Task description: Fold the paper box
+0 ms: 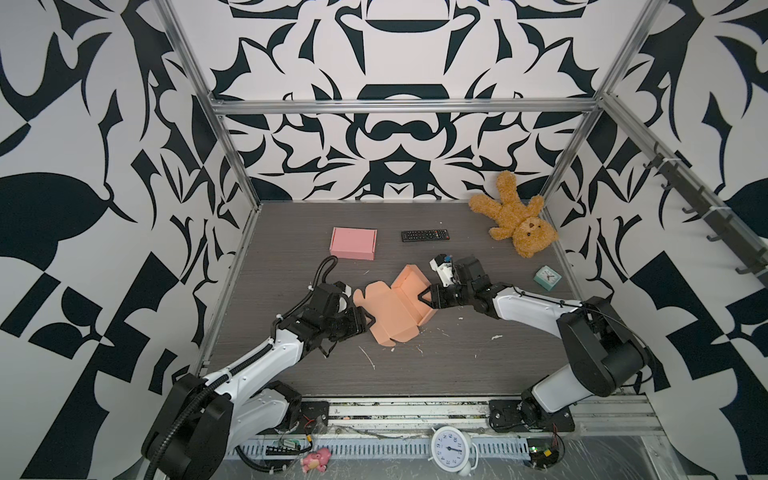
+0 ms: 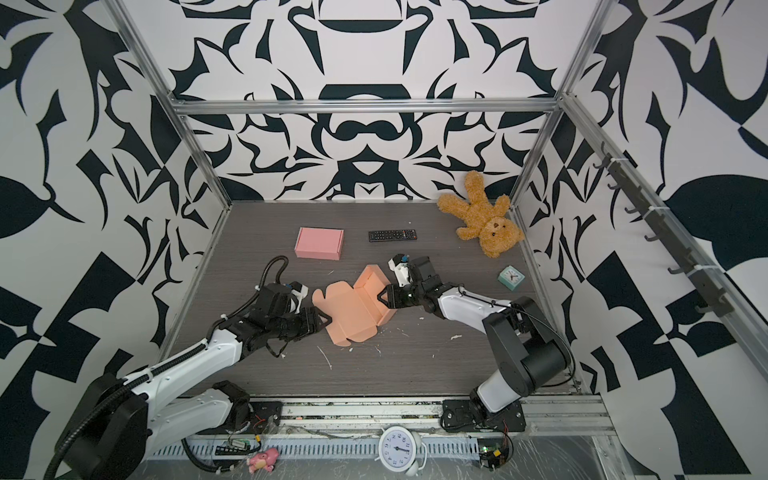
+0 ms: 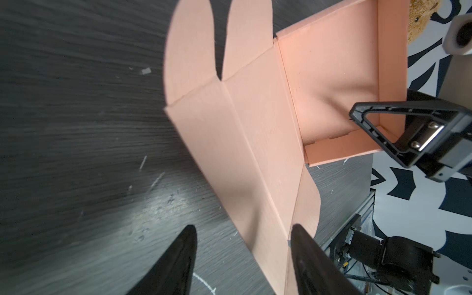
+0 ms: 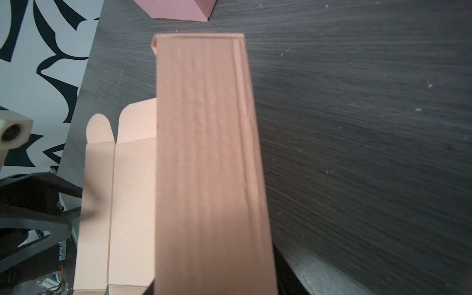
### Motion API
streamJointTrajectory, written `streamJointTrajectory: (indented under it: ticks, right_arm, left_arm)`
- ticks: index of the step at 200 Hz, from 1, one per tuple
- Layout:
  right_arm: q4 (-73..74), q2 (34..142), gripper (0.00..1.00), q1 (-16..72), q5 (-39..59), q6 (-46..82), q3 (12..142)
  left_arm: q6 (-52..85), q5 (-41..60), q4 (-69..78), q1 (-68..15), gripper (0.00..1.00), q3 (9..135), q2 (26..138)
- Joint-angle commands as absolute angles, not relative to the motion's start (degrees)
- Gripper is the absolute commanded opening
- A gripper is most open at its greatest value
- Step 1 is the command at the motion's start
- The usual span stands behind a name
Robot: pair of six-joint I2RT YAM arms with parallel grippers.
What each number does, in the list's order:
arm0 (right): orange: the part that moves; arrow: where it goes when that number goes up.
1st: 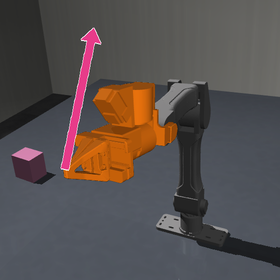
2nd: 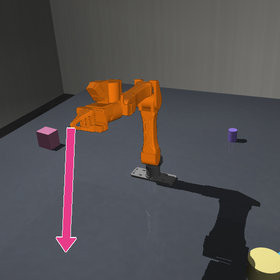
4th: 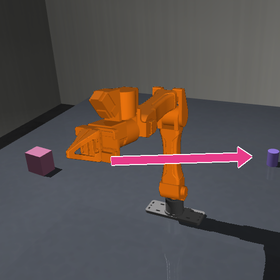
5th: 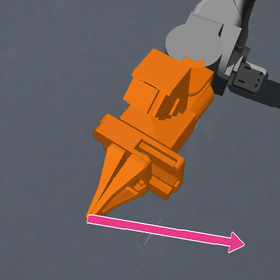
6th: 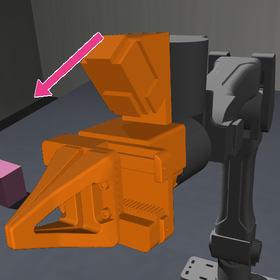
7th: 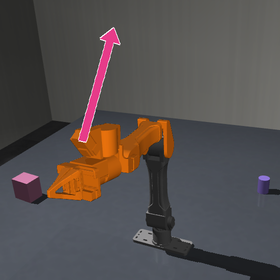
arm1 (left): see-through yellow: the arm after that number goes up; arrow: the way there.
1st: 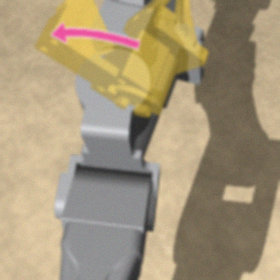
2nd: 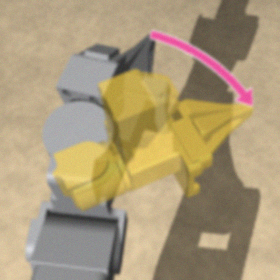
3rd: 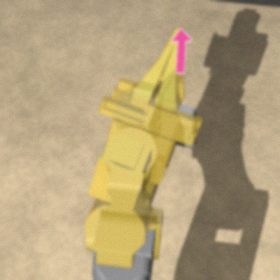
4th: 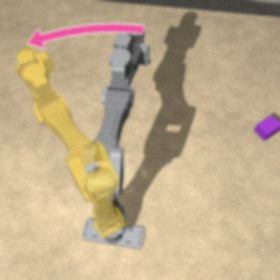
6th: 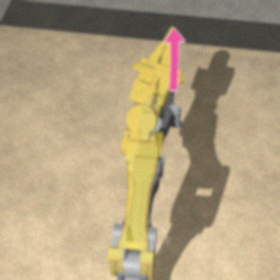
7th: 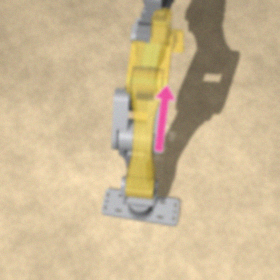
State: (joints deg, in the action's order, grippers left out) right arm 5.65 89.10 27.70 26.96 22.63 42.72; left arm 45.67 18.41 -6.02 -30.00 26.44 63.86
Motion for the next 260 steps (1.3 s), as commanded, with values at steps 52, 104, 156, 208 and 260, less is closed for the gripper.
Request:
streamJointTrajectory:
  ticks: [52, 104, 156, 208, 260]
  right_arm:
    - [8.2, 87.8, 0.46, 27.1, 28.1, 23.1, 41.1]
    - [8.0, 86.4, 0.46, 27.1, 27.7, 23.0, 40.5]
    - [7.6, 85.4, 0.53, 27.1, 27.3, 22.9, 40.0]
    - [4.4, 82.4, 0.65, 27.1, 26.0, 21.6, 39.8]
    - [-3.6, 74.2, 0.76, 27.1, 23.4, 19.6, 39.4]
  left_arm:
    - [50.8, 18.8, 2.4, -30.7, 0.35, 27.2, 68.8]
    - [53.1, 17.2, 4.9, -31.2, 0.25, 27.6, 71.4]
    - [54.7, 16.8, 5.1, -31.2, 0.14, 27.4, 71.2]
    - [55.4, 16.0, 3.8, -31.3, 0.12, 27.5, 69.2]
    - [47.5, 11.7, -7.3, -31.2, 0.10, 33.1, 66.7]
